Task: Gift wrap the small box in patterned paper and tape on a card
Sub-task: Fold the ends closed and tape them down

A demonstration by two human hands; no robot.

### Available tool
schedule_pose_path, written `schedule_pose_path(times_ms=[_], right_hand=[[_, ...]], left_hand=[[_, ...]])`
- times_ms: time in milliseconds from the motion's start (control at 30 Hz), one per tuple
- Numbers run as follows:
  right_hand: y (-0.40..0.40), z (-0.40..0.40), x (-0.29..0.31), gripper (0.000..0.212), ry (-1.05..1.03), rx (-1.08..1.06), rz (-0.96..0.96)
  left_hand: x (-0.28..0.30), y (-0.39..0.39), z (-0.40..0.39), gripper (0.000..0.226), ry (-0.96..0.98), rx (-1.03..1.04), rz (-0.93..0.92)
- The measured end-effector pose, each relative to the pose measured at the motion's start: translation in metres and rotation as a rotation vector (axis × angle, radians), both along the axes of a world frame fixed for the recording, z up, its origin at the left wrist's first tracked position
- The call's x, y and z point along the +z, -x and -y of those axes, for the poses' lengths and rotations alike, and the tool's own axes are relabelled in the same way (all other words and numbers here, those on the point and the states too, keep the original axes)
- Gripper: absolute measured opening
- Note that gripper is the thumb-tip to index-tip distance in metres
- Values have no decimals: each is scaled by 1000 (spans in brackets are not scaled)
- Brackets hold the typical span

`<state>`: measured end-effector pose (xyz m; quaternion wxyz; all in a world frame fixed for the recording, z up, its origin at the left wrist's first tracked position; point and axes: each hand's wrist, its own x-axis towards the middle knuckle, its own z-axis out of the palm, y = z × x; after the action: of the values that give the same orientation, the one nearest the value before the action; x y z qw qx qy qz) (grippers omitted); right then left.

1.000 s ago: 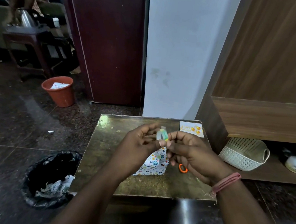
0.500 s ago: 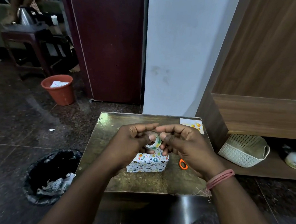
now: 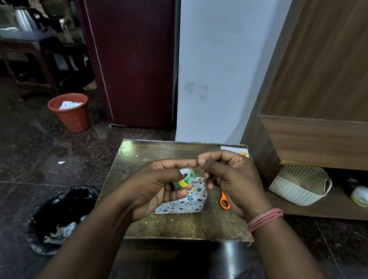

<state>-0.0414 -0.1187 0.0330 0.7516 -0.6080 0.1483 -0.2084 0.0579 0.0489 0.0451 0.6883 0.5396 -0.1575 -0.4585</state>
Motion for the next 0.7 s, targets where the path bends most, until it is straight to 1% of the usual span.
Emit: schedule_pose_path(times_ms=[100,200,233,300,333,367,400,433,467,500,533,600,700], right_hand=[[-2,-4,0,7,-4,-62,15],[-2,-6,0,10,-13,-63,-11],[-2,-7,2,14,-40,-46,-27],[-2,-2,0,29,-141,-22,-64],[-1,2,-1,33,-170,-38,-101],[1,8,-4,30,-136,-83,-157],[3,15,-7,20,-12,-148,-248],[5,24,-11,8,194,-222,-384],[7,31,-16,8,443,-267,-543],[9,35,-21,14,670,-268,-704],[11,35,-26,16,821,-233,-845],[14,27,-33,17,940,-200,-986],[16,19,-43,25,1016,-246,-1013]], left_hand=[[2,0,0,39,31,1,-63],[3,2,1,35,55,0,-99],[3,3,2,35,61,1,-121],[2,3,2,38,80,-1,-182],[3,2,2,40,92,-3,-214],[3,2,2,40,104,-6,-238],[2,1,2,39,116,-10,-255],[2,0,2,38,127,-8,-266],[2,0,3,37,136,-1,-276],[2,-1,3,37,142,10,-285],[1,-2,3,37,146,21,-294],[0,-2,4,39,150,29,-313],[-2,-1,4,40,151,21,-338]])
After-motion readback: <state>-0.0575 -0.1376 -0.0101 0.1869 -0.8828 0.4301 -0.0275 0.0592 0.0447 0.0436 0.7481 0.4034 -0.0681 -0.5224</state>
